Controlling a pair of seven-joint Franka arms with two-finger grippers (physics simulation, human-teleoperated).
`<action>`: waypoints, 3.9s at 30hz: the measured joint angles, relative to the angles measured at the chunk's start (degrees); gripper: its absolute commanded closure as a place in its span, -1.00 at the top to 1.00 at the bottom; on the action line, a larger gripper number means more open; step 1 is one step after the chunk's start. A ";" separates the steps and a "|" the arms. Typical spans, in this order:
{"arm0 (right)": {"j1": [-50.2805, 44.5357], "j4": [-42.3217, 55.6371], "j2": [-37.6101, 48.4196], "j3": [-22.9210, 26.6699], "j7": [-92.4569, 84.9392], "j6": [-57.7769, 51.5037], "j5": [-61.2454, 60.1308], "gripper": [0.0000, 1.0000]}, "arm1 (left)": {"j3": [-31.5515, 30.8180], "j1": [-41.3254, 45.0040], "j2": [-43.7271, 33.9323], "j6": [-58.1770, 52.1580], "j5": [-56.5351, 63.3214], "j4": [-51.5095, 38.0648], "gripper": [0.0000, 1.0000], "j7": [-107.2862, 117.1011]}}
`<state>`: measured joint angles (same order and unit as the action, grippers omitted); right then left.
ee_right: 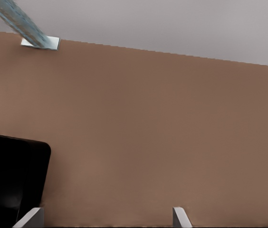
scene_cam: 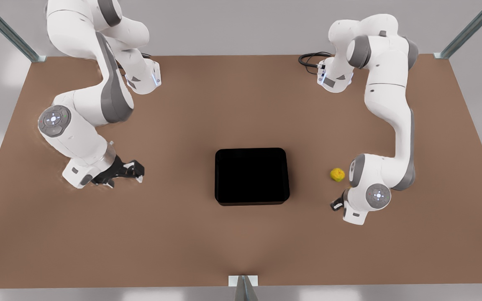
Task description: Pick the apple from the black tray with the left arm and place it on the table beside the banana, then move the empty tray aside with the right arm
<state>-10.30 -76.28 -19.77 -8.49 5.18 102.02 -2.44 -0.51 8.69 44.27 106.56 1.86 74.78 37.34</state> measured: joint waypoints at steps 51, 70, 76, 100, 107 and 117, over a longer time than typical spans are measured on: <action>-11.91 -2.92 -23.96 -4.60 40.09 18.29 3.02 1.00 | -0.10 -1.22 -27.26 -0.78 0.68 13.05 1.00 -37.59; -11.79 -3.39 -27.21 -4.34 35.20 19.64 2.62 -0.23 | -0.19 -1.06 -27.25 -0.86 1.05 13.50 1.00 -39.07; -11.76 -3.30 -27.12 -4.42 34.42 19.82 2.50 -0.48 | -0.19 -1.01 -27.25 -0.88 1.11 13.51 1.00 -39.27; -7.03 -2.24 -11.69 19.29 19.25 2.97 -5.68 -0.87 | -0.19 -0.98 -27.25 -0.97 1.17 13.64 1.00 -39.65; -5.66 -0.11 -18.90 33.25 1.87 1.25 -11.59 -0.90 | -0.19 -0.78 -27.17 -0.86 0.99 13.40 1.00 -39.70; -3.69 0.05 -26.26 35.45 -20.20 8.25 -18.36 -0.12 | 0.18 -1.71 -27.22 -0.69 0.79 12.58 1.00 -39.81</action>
<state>-13.98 -76.23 -46.04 26.96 -15.01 110.27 -20.79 -0.33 6.98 17.05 105.86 2.65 87.36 -2.48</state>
